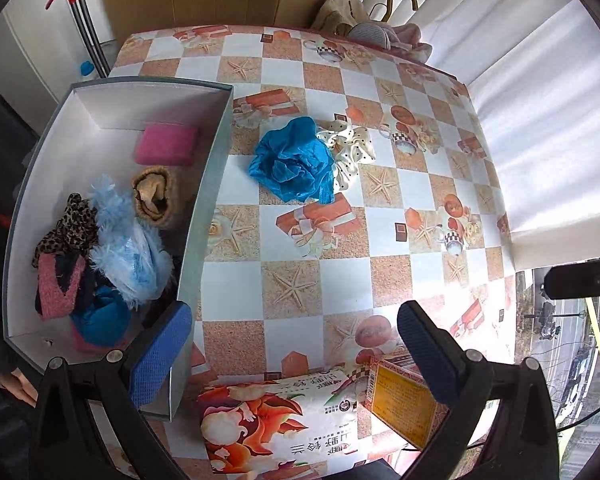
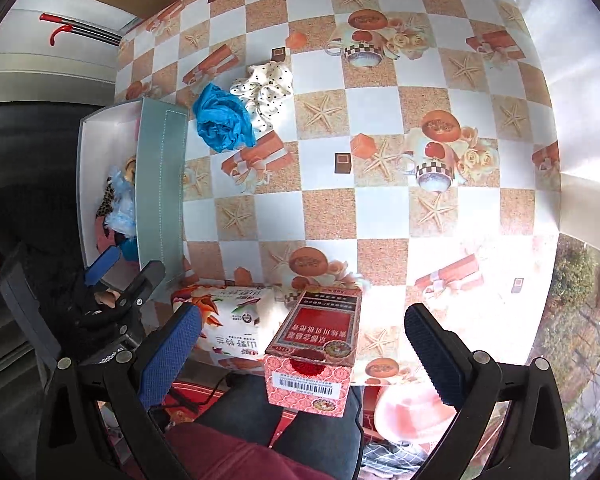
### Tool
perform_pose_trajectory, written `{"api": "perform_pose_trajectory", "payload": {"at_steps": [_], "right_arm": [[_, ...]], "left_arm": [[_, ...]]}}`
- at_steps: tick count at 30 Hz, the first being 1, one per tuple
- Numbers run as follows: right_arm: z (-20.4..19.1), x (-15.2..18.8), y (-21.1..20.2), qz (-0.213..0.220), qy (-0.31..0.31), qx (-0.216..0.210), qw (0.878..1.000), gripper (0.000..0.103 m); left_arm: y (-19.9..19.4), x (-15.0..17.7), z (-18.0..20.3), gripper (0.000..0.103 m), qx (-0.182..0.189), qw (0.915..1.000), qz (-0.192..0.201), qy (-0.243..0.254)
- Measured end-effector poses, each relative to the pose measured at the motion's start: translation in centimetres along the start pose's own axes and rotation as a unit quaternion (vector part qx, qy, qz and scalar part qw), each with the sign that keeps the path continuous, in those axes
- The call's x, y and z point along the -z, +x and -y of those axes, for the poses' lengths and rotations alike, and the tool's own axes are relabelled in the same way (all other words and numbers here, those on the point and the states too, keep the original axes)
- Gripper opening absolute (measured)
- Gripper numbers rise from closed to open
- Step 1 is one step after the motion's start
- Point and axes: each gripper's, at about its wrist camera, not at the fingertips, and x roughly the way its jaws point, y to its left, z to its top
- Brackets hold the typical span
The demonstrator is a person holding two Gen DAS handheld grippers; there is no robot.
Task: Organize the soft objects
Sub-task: 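Move the left gripper to the blue cloth while the right gripper approaches the polka-dot scrunchie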
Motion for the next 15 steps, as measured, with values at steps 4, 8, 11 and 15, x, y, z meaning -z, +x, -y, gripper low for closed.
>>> {"api": "perform_pose_trajectory", "payload": {"at_steps": [4, 8, 11, 15], "right_arm": [[-0.2, -4.3, 2.4, 0.041, -0.047, 0.056, 0.996, 0.102], [-0.6, -9.0, 5.5, 0.071, -0.054, 0.062, 0.994, 0.102], [-1.6, -12.3, 7.6, 0.093, -0.058, 0.064, 0.992, 0.102], [-2.6, -15.7, 10.4, 0.105, -0.053, 0.061, 0.991, 0.102]], "left_arm": [[0.6, 0.1, 0.6, 0.103, -0.01, 0.9999, -0.009, 0.004], [1.1, 0.4, 1.1, 0.103, -0.029, 0.9995, -0.007, 0.006], [1.4, 0.4, 1.5, 0.103, -0.041, 0.9991, -0.007, 0.003], [2.4, -0.4, 2.2, 0.103, -0.05, 0.9986, -0.015, 0.006]]}}
